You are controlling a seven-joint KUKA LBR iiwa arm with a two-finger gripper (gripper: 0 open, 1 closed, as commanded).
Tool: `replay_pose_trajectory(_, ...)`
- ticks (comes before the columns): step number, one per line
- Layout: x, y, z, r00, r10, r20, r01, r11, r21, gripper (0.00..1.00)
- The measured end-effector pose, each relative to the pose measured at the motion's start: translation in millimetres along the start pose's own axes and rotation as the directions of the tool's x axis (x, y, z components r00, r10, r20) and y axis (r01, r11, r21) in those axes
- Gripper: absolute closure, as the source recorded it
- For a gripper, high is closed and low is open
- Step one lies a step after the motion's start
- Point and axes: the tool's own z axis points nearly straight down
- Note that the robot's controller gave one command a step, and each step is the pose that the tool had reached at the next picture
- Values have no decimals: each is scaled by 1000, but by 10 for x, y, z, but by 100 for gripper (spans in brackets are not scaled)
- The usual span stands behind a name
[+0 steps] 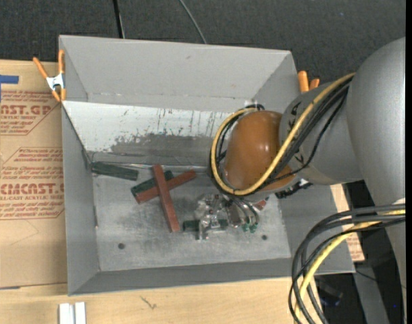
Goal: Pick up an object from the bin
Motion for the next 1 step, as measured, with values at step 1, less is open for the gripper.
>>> replay_pose_trajectory(1,-53,-136,-1897,1000,8,17,-8,1000,2,100)
